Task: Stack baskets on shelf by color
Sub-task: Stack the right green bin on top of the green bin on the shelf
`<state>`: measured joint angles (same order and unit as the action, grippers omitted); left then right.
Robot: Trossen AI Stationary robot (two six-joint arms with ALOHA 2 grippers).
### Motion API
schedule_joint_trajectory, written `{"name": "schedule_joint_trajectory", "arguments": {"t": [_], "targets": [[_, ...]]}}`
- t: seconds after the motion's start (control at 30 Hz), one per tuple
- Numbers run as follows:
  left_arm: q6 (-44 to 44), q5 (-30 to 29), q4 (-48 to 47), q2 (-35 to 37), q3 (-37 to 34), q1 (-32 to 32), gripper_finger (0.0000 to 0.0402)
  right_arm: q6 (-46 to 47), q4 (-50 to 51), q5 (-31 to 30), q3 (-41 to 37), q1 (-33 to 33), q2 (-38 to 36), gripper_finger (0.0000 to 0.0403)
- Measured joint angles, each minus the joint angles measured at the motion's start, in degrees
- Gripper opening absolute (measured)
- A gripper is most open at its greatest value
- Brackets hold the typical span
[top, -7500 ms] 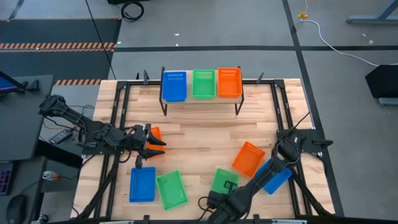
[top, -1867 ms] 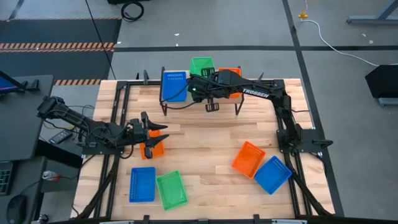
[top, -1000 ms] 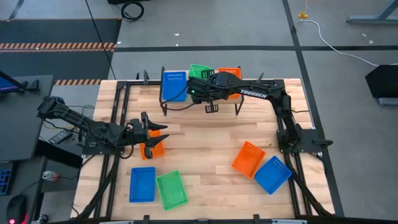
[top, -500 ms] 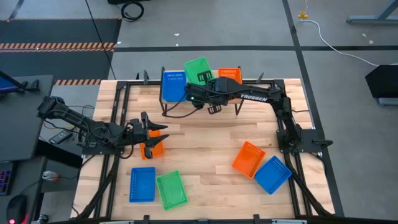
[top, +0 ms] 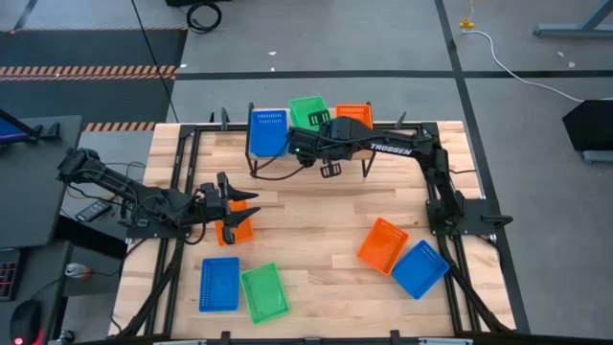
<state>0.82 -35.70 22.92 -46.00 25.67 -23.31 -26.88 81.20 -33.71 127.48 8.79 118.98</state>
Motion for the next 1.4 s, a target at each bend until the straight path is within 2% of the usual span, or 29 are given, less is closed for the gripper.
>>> {"name": "schedule_joint_trajectory", "arguments": {"t": [0.27, 0.63, 0.77, 0.93, 1.13, 1.4], "targets": [[0.01, 0.02, 0.0, 0.0, 0.0, -0.01, 0.0172, 0.36, 0.22, 1.04, 0.0, 0.69, 0.0, 0.0052], [0.02, 0.01, 0.03, 0.0, 0.0, -0.01, 0.0172, 2.95, -0.15, 2.92, 0.0, 1.16, 0.0, 0.0126], [0.04, 0.02, 0.04, 0.0, 0.0, -0.02, 0.0172, 3.15, -0.17, 2.66, 0.0, 1.19, 0.0, 0.0138], [0.0, 0.0, 0.04, 0.0, 0.0, -0.02, 0.0172, 2.77, -1.02, 1.57, 0.0, 0.96, 0.0, 0.0107], [0.0, 0.01, 0.04, 0.0, 0.0, -0.02, 0.0172, -0.3, -1.13, 1.3, 0.0, 0.09, 0.0, 0.0018], [-0.02, 0.01, 0.04, 0.0, -0.02, -0.02, 0.0172, -3.55, -1.32, -2.72, 0.0, -1.28, 0.0, 0.0015]]}}
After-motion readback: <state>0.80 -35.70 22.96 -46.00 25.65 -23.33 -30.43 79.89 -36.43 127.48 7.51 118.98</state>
